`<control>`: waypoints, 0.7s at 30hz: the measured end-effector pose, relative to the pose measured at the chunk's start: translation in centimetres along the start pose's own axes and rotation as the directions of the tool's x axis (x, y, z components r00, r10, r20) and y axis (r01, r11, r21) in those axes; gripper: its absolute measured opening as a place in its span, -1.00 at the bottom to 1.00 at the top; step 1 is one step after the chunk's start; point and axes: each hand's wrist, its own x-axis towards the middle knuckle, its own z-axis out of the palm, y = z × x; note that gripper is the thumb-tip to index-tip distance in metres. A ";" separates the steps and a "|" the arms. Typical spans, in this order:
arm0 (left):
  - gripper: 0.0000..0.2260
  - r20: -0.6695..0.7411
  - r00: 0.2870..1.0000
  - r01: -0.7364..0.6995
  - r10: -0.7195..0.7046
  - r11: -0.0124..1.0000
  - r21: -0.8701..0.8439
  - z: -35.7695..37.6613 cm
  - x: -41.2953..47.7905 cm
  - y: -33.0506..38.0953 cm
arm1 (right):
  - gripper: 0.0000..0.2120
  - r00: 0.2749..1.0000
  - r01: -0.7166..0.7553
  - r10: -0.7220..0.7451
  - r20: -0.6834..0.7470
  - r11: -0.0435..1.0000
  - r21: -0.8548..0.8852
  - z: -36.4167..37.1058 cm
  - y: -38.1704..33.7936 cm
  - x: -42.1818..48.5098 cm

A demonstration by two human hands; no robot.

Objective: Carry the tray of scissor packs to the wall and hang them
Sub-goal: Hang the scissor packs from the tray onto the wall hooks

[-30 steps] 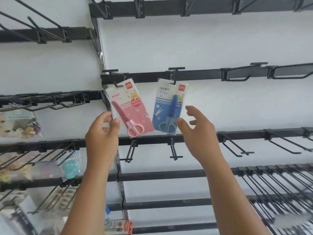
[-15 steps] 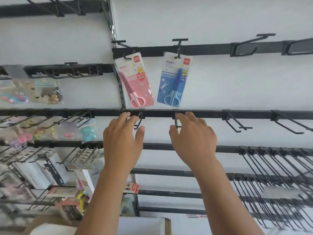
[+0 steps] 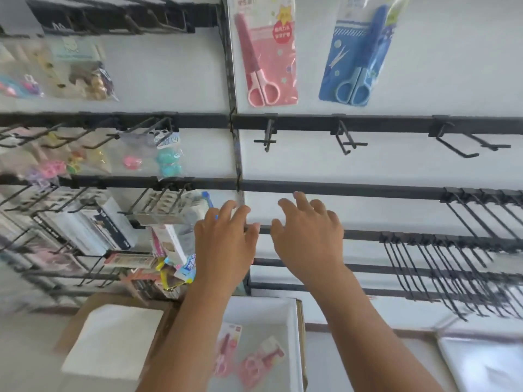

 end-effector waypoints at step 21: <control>-0.79 0.436 0.899 -0.030 0.043 0.999 -0.037 16.0 -5.1 -15.5 | -0.61 0.825 -0.262 0.241 0.511 0.964 -0.032 24.0 -4.1 -1.5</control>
